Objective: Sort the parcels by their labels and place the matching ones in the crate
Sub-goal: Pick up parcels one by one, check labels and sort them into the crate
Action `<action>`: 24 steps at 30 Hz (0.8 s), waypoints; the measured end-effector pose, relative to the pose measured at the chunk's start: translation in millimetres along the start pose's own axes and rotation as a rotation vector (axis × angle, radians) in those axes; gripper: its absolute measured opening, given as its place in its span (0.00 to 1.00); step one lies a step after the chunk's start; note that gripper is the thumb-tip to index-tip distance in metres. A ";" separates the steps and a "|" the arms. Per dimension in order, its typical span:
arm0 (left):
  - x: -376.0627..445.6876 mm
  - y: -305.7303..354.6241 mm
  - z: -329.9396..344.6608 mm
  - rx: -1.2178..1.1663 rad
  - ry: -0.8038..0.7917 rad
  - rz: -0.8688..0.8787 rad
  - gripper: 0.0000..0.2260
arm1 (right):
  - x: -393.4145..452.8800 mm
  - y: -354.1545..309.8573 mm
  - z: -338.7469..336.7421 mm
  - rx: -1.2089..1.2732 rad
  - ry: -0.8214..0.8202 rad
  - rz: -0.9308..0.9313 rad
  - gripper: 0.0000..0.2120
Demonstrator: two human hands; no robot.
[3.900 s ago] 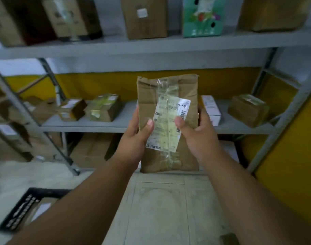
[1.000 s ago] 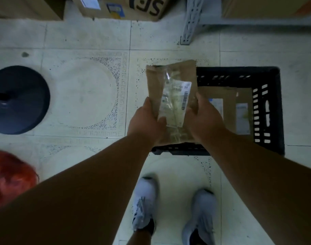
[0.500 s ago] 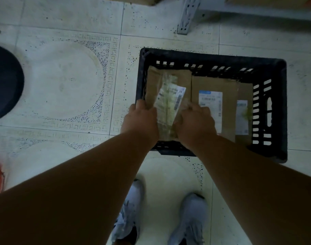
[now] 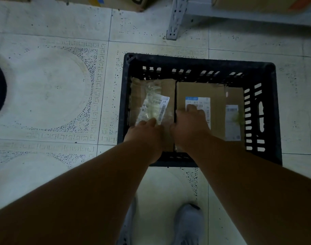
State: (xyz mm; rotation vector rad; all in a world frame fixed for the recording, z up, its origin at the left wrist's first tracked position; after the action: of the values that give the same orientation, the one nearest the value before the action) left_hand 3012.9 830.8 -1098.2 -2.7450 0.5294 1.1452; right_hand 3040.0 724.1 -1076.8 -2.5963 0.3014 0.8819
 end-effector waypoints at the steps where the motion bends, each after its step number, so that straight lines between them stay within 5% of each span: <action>1: 1.8 -0.9 -0.7 0.011 -0.023 0.004 0.26 | -0.3 -0.6 0.1 -0.001 -0.018 -0.013 0.20; 5: -8.7 -5.4 -44.2 -0.044 -0.025 0.007 0.23 | -13.8 1.7 -28.7 0.178 -0.058 -0.060 0.14; 9: -53.3 1.6 -134.7 -0.168 0.173 0.005 0.21 | -55.7 -5.8 -124.1 0.266 0.122 -0.062 0.29; 12: -105.7 17.8 -213.5 -0.233 0.233 0.050 0.20 | -110.2 -18.1 -223.7 0.295 0.284 -0.085 0.29; 18: -280.1 39.0 -394.1 -0.481 0.509 0.087 0.17 | -286.2 -60.7 -406.6 0.310 0.528 -0.149 0.24; 24: -458.6 90.0 -509.7 -0.644 0.718 0.283 0.11 | -468.0 -78.8 -513.5 0.511 0.865 -0.139 0.19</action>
State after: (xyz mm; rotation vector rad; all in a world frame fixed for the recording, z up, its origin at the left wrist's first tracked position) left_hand 3020.1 748.4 -411.7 -3.7465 0.7337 0.3329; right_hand 2976.9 617.0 -388.8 -2.3055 0.4821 -0.3778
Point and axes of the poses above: each hand's wrist, its own x-axis towards the middle knuckle, its own z-axis out of the palm, y = z × x, the point moved 10 cm from there along x, towards the middle knuckle, and after that the axes turned 10 degrees about x, right-handed, at the moved point
